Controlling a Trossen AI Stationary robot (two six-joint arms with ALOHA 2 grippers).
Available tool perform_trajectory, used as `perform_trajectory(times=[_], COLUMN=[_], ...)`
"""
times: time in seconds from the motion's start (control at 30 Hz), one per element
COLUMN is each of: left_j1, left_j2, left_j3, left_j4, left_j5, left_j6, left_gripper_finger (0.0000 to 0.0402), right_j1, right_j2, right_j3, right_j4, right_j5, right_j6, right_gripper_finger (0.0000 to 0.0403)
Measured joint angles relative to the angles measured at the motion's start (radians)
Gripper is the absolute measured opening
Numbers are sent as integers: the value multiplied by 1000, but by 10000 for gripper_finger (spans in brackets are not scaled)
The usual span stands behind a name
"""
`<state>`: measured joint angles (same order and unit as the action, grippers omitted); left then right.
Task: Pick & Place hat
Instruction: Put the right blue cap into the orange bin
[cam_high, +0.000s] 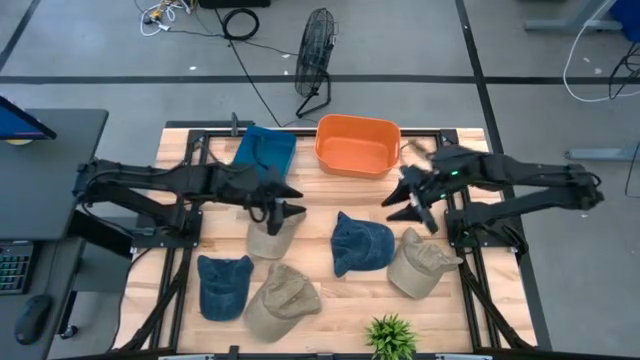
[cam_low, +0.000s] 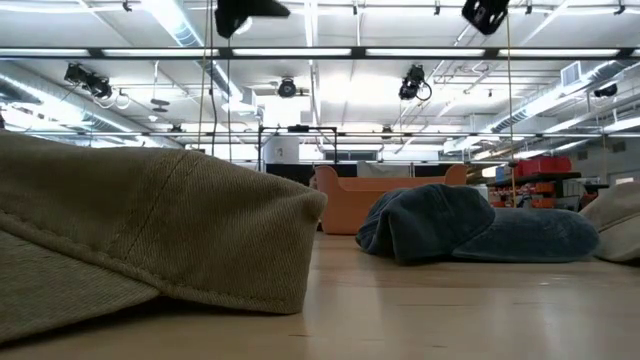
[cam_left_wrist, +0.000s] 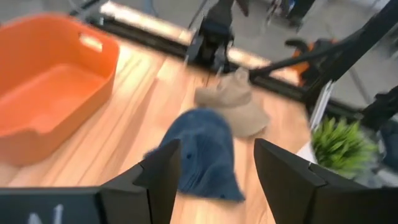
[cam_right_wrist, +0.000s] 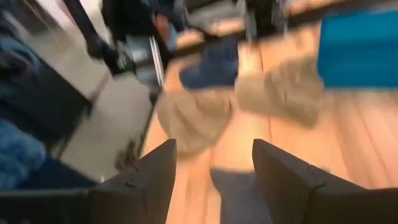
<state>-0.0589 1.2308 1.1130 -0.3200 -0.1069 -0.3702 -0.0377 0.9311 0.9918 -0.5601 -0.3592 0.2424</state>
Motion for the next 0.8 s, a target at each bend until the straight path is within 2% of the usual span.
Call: perform_trajectory(times=[0.1,0.27,0.33,0.47,0.67,0.8], left_j1=[0,0,1,1,8,7], left_j2=[22,35,34,30,30,30], left_j3=[0,0,1,1,1,1], left_j4=[-14,2,9,10,9,10], left_j5=[0,-1,-4,-24,-27,-27], left_j6=[4,41,41,41,42,37], left_gripper_finger=[228,257,264,265,264,264], right_j1=[39,105,110,109,110,110], right_j2=[88,249,308,430,567,629], right_j3=[0,0,-1,-1,-1,-1], right_j4=[-47,-43,-46,-36,8,11], right_j5=[3,2,4,98,220,240], right_j6=[-30,-208,-228,-221,-594,-752], right_gripper_finger=[217,217,217,217,217,217])
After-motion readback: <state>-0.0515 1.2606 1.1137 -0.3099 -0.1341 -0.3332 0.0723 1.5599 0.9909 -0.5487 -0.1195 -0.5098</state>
